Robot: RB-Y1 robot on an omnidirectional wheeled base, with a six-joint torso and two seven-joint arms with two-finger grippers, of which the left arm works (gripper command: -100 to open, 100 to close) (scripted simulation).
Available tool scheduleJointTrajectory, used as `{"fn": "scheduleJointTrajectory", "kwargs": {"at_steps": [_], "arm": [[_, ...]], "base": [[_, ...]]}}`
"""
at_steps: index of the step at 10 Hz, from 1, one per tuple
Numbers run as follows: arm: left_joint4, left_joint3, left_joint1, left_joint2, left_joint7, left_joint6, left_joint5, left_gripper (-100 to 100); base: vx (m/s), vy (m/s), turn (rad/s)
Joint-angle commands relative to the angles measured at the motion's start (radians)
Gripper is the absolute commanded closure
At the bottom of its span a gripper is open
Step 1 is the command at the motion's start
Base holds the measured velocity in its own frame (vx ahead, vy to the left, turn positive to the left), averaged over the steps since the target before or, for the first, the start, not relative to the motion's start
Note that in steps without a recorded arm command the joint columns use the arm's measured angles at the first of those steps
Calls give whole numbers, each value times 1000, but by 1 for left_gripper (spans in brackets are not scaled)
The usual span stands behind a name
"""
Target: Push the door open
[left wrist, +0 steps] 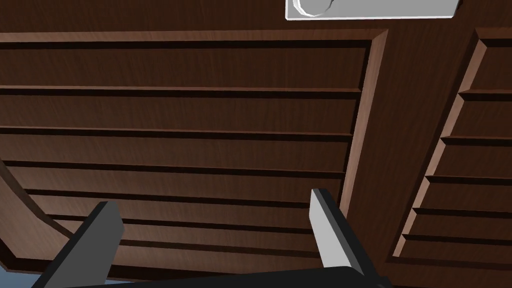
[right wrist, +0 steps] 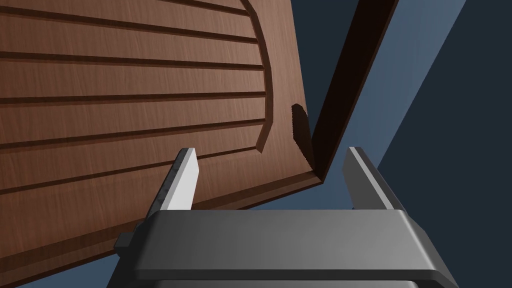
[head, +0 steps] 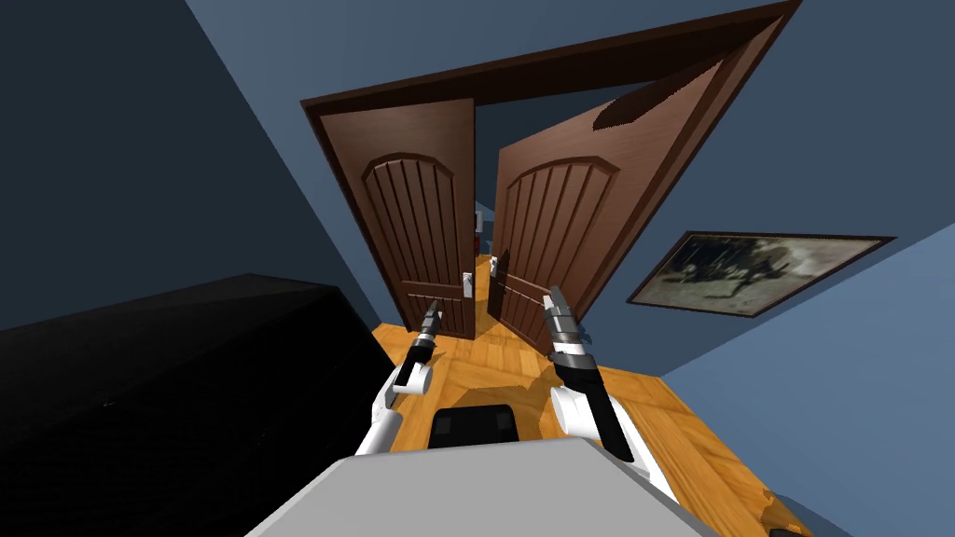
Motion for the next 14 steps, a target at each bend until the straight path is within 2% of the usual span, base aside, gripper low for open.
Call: {"fn": "scheduleJointTrajectory", "kwargs": {"at_steps": [1, 3, 9, 10, 11, 12, 14], "arm": [[48, -7, -26, 0, -9, 16, 11, -100], [103, -14, -56, -6, -19, 28, 22, -100], [219, -29, -118, -23, -42, 53, 43, -100], [234, -31, -126, -26, -45, 56, 46, -100], [224, -30, -118, -26, -44, 52, 43, -100], [233, -26, -125, -14, -45, 51, 43, -100], [238, -22, -129, -10, -45, 50, 44, -100]], "base": [[133, -22, -127], [152, -22, -87], [137, 7, -63], [144, 7, -40], [65, 8, -6], [111, -46, -27], [161, -32, -14]]}}
